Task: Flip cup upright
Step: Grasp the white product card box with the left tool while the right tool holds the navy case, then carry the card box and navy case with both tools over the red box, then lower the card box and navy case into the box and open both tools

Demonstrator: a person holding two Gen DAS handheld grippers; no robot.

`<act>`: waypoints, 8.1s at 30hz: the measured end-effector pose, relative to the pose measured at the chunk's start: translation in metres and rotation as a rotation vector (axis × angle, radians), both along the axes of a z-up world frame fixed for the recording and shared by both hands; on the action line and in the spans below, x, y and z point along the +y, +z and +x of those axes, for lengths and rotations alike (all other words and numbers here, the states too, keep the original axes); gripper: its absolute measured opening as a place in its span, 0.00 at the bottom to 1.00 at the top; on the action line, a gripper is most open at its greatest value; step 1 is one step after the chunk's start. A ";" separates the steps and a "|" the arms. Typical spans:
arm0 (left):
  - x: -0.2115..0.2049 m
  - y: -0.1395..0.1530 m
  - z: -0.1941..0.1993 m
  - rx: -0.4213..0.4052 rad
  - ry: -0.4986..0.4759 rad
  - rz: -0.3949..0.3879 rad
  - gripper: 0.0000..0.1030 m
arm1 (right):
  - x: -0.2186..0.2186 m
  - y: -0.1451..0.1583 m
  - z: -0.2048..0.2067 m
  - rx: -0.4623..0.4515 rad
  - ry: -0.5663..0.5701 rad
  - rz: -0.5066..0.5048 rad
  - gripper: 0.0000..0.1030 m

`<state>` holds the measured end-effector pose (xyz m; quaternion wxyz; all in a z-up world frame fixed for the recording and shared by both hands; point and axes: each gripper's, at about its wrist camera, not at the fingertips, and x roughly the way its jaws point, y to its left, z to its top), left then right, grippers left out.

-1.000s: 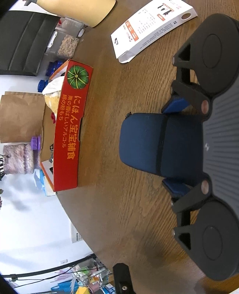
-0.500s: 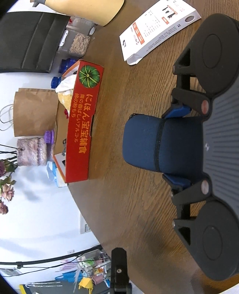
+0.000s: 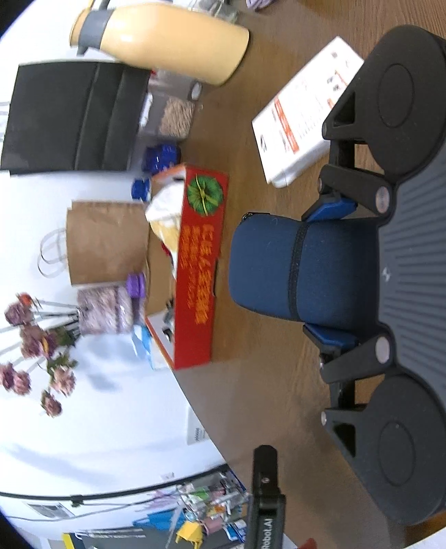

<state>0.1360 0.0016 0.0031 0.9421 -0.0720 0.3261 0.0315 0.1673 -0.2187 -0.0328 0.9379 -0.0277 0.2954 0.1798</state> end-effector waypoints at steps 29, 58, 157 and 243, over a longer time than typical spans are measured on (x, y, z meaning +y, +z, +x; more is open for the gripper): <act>-0.213 -0.015 0.086 0.103 -0.043 -0.058 1.00 | -0.192 0.007 0.047 -0.086 -0.133 0.060 0.59; -0.303 -0.042 0.148 0.175 0.147 -0.097 1.00 | -0.266 -0.013 0.084 -0.159 -0.257 0.087 0.59; -0.058 0.015 0.151 -0.011 0.103 -0.019 0.98 | -0.036 0.004 0.108 -0.168 -0.115 0.099 0.59; 0.030 0.026 0.248 -0.215 0.106 0.065 1.00 | 0.053 0.028 0.254 -0.227 -0.149 0.104 1.00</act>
